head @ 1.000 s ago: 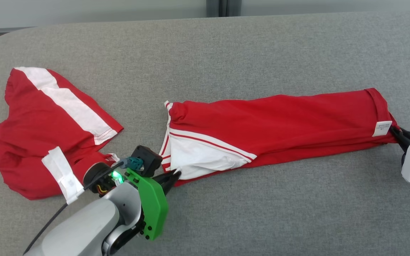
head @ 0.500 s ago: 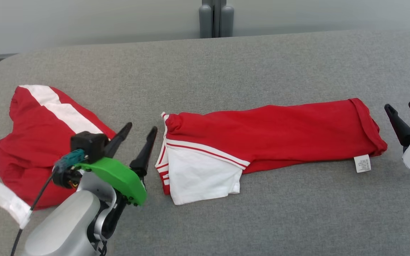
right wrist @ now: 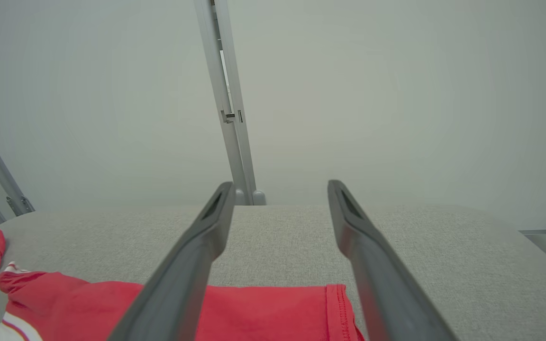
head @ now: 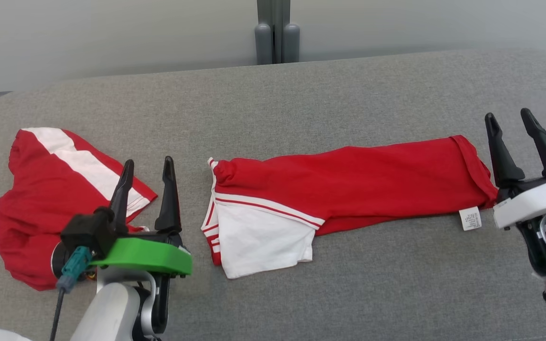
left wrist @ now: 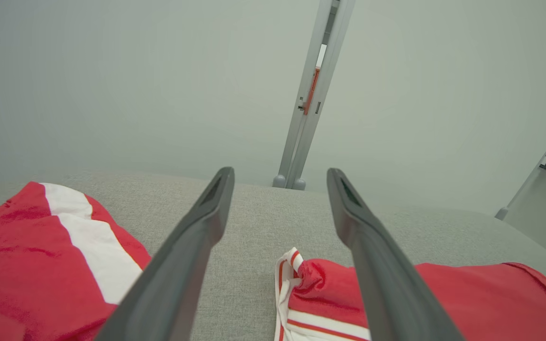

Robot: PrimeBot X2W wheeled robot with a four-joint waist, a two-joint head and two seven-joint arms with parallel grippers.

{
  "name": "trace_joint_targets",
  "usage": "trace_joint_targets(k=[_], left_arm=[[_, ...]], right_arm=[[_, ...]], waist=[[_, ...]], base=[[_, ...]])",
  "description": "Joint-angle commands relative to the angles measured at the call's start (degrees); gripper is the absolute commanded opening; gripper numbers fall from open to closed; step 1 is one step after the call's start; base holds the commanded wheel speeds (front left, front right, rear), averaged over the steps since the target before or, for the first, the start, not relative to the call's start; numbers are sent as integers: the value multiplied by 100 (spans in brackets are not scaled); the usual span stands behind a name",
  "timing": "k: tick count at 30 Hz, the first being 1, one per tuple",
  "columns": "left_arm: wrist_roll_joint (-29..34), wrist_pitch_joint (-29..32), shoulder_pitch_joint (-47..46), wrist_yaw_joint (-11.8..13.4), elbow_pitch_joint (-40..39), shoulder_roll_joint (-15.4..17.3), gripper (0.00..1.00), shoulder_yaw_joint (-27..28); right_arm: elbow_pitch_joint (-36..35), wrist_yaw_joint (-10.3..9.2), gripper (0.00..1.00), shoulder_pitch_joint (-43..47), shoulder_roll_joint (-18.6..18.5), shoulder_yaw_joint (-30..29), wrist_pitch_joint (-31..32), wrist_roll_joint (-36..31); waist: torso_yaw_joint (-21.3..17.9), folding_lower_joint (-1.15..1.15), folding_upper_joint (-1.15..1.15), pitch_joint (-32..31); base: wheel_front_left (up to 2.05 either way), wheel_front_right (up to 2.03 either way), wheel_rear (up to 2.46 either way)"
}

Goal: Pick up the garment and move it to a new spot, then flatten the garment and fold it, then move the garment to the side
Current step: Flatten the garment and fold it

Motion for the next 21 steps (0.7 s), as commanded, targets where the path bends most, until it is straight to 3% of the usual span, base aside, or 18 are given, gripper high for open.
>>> trace_joint_targets(k=[1,4,9,16,21], left_arm=[[253,0,152,-36,-36,-127,100,180],[898,-1,483,-157,-149,-486,100,570],[1495,-2,812,-493,-95,-808,100,906],[1807,-2,634,-781,28,-905,100,995],[1689,-2,449,-741,14,-907,100,810]], right_arm=[[-142,0,100,218,152,-195,-13,-192],[-431,0,100,592,586,-588,-14,-580],[-540,0,100,892,942,-772,-14,-1007],[-94,0,100,704,1076,-1065,-15,-1351],[691,0,100,384,1117,-1495,-15,-1480]], waist=[[-4,0,0,-3],[-14,0,0,9],[18,0,0,71],[186,0,0,357],[376,0,0,597]], base=[[0,0,0],[0,0,0],[0,0,0],[0,0,0],[0,0,0]])
